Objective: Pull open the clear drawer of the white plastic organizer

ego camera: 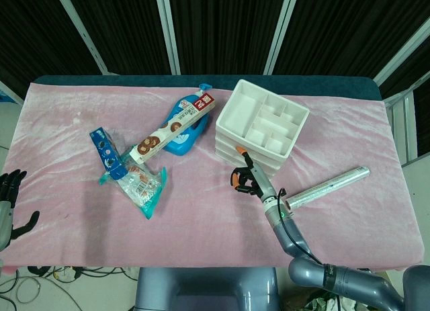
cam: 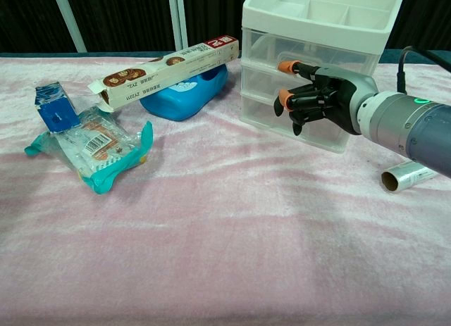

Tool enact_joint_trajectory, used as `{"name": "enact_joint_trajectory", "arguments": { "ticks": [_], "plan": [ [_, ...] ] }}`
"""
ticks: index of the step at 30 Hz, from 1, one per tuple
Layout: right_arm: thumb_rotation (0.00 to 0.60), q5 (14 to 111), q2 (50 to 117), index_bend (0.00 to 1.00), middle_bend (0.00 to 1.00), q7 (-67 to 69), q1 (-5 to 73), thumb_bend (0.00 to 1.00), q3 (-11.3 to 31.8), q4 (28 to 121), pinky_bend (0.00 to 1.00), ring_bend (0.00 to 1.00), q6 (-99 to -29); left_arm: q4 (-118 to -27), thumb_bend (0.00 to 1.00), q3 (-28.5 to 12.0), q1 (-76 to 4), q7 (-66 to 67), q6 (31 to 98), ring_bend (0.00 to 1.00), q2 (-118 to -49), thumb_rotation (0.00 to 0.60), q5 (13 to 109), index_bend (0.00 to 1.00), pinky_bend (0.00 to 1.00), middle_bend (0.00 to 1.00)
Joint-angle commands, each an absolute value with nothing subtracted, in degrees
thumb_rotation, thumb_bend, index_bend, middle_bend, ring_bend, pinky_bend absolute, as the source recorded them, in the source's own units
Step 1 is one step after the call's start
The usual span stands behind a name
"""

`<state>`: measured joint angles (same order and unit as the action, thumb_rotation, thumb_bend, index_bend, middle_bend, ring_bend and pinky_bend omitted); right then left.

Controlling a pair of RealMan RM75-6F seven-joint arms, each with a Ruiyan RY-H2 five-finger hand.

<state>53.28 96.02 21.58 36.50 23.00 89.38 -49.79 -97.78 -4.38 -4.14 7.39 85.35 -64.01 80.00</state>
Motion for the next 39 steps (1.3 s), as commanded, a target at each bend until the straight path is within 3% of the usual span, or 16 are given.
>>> {"name": "enact_joint_trajectory", "arguments": {
  "ticks": [1, 39],
  "plan": [
    [0.600, 53.18, 95.93, 0.00, 0.65, 21.52, 36.54, 0.59, 23.02, 89.49, 0.65, 0.76, -49.68, -97.82, 0.32, -4.36, -4.12, 7.43, 85.36, 0.02, -63.99, 0.600, 80.01, 0.08, 0.09, 0.04],
    [0.600, 53.39, 94.72, 0.00, 0.65, 23.03, 36.64, 0.59, 22.80, 90.71, 0.65, 0.76, -47.52, -97.82, 0.33, -4.37, -4.14, 7.33, 85.28, 0.02, -63.92, 0.600, 79.89, 0.08, 0.09, 0.04]
  ]
}}
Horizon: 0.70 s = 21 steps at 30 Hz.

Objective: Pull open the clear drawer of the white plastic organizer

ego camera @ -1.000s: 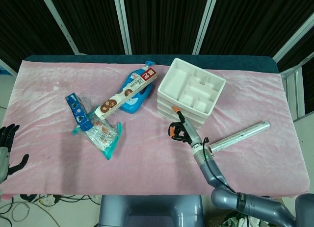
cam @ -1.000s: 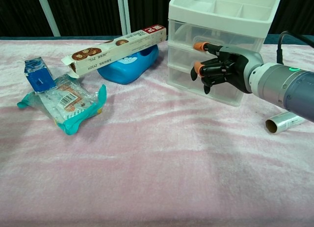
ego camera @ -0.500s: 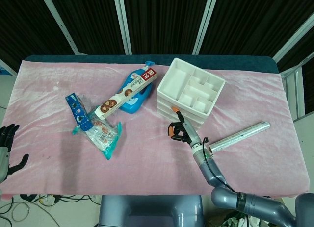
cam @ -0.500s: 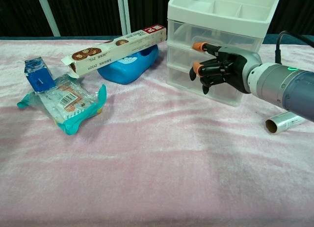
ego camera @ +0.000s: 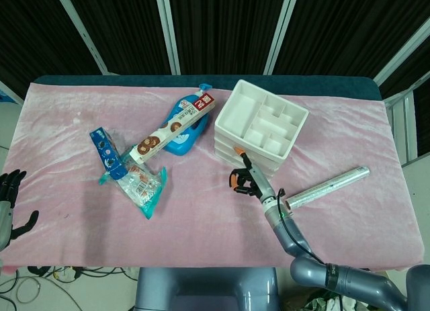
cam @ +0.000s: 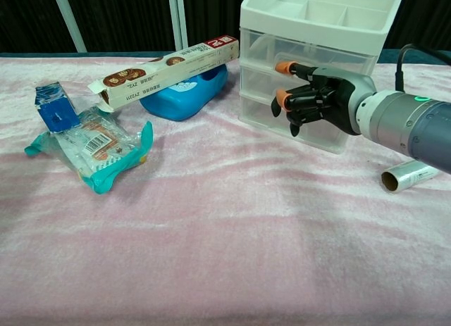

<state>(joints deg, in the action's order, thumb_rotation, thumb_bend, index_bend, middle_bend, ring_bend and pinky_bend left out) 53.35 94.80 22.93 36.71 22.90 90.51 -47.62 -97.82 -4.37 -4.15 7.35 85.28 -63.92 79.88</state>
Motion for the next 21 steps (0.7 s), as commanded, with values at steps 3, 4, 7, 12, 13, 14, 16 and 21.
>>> {"name": "enact_joint_trajectory", "arguments": {
  "ticks": [3, 4, 7, 12, 13, 14, 16, 21],
  "plan": [
    [0.600, 53.87, 94.41, 0.00, 0.65, 23.28, 36.52, 0.59, 22.57, 91.37, 0.65, 0.76, -47.27, -97.78, 0.33, -4.38, -4.17, 7.42, 85.24, 0.02, -63.93, 0.600, 79.83, 0.08, 0.09, 0.04],
    [0.600, 53.99, 94.33, 0.00, 0.65, 23.34, 36.50, 0.59, 22.52, 91.53, 0.65, 0.76, -47.22, -97.79, 0.33, -4.38, -4.17, 7.43, 85.22, 0.02, -63.93, 0.600, 79.82, 0.08, 0.09, 0.04],
    [0.600, 54.33, 94.09, 0.00, 0.65, 23.59, 36.40, 0.59, 22.35, 91.98, 0.65, 0.76, -47.05, -97.81, 0.33, -4.36, -4.17, 7.35, 85.19, 0.02, -63.87, 0.600, 79.82, 0.08, 0.09, 0.04],
    [0.600, 54.59, 93.64, 0.00, 0.65, 23.89, 36.19, 0.58, 21.82, 92.92, 0.65, 0.76, -46.53, -97.82, 0.33, -4.36, -4.17, 7.31, 85.18, 0.02, -63.85, 0.600, 79.82, 0.08, 0.09, 0.04],
    [0.600, 54.73, 93.54, 0.00, 0.65, 23.95, 36.13, 0.59, 21.68, 93.16, 0.65, 0.76, -46.45, -97.82, 0.33, -4.36, -4.18, 7.33, 85.17, 0.02, -63.85, 0.600, 79.82, 0.08, 0.09, 0.04],
    [0.600, 54.92, 93.47, 0.00, 0.65, 23.98, 36.06, 0.59, 21.51, 93.36, 0.65, 0.76, -46.42, -97.83, 0.33, -4.36, -4.18, 7.34, 85.17, 0.02, -63.84, 0.600, 79.82, 0.08, 0.09, 0.04],
    [0.600, 55.51, 93.37, 0.00, 0.65, 24.06, 35.95, 0.59, 21.14, 93.78, 0.65, 0.76, -46.34, -97.81, 0.33, -4.34, -4.16, 7.36, 85.17, 0.02, -63.83, 0.600, 79.81, 0.08, 0.09, 0.04],
    [0.600, 56.85, 93.30, 0.00, 0.65, 24.56, 35.65, 0.59, 20.61, 94.75, 0.65, 0.76, -46.53, -97.82, 0.33, -4.35, -4.18, 7.48, 85.11, 0.02, -63.81, 0.600, 79.71, 0.08, 0.08, 0.04]
  ]
}}
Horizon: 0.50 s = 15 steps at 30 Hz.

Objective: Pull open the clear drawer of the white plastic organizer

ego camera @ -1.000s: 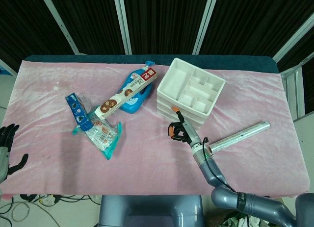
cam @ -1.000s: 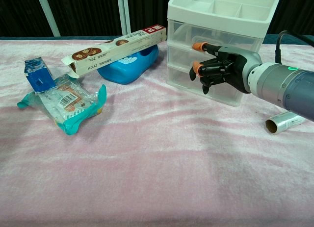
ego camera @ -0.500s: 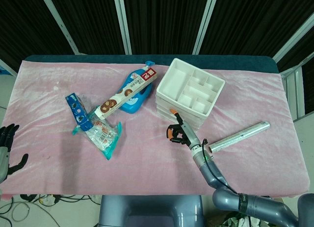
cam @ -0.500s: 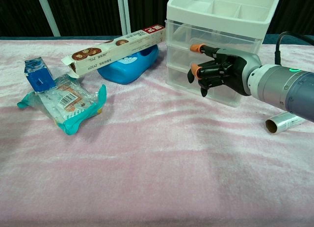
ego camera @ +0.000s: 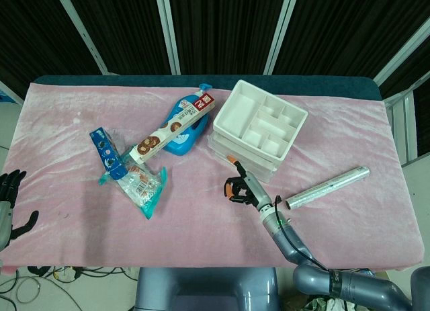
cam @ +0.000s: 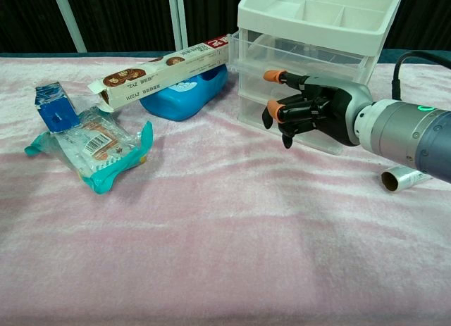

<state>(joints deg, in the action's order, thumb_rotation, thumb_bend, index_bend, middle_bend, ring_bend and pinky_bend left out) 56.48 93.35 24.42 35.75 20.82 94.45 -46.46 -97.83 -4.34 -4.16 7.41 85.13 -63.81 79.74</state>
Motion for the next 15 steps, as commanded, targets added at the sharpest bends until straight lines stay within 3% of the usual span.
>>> {"name": "enact_joint_trajectory", "arguments": {
  "ticks": [1, 15],
  "plan": [
    [0.600, 57.08, 93.26, 0.00, 0.65, 24.60, 35.60, 0.59, 20.47, 94.95, 0.65, 0.76, -46.58, -97.84, 0.33, -4.36, -4.19, 7.57, 85.07, 0.02, -63.81, 0.600, 79.65, 0.08, 0.08, 0.04],
    [0.600, 59.48, 92.31, 0.00, 0.65, 25.69, 34.48, 0.59, 18.85, 97.75, 0.65, 0.76, -46.98, -97.88, 0.33, -4.31, -4.22, 7.68, 84.89, 0.02, -63.66, 0.600, 79.50, 0.08, 0.08, 0.04]
  ]
}}
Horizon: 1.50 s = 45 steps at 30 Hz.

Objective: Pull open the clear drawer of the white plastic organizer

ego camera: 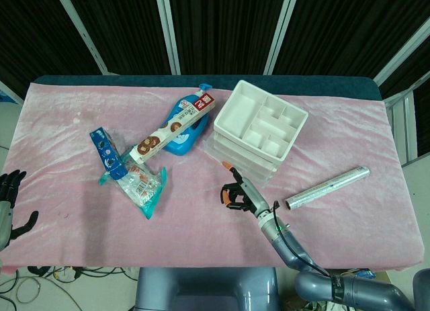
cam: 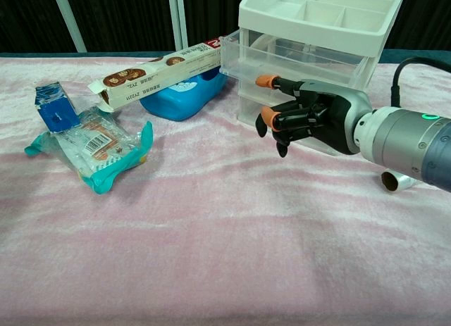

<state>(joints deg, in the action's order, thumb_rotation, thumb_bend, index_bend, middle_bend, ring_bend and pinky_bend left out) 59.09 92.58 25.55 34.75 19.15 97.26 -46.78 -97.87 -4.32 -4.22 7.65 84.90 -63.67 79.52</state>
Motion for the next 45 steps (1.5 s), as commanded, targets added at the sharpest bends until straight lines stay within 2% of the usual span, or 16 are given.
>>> {"name": "enact_joint_trajectory", "arguments": {
  "ticks": [1, 45],
  "plan": [
    [0.600, 59.56, 92.23, 0.00, 0.65, 25.85, 34.36, 0.59, 18.76, 97.98, 0.65, 0.76, -47.02, -97.89, 0.33, -4.31, -4.22, 7.69, 84.87, 0.02, -63.65, 0.600, 79.47, 0.08, 0.08, 0.04],
    [0.600, 63.44, 92.95, 0.00, 0.65, 24.33, 30.77, 0.59, 12.61, 101.76, 0.65, 0.76, -51.26, -97.90, 0.33, -4.36, -4.30, 7.74, 84.78, 0.02, -63.66, 0.600, 79.32, 0.07, 0.07, 0.04]
  ]
}}
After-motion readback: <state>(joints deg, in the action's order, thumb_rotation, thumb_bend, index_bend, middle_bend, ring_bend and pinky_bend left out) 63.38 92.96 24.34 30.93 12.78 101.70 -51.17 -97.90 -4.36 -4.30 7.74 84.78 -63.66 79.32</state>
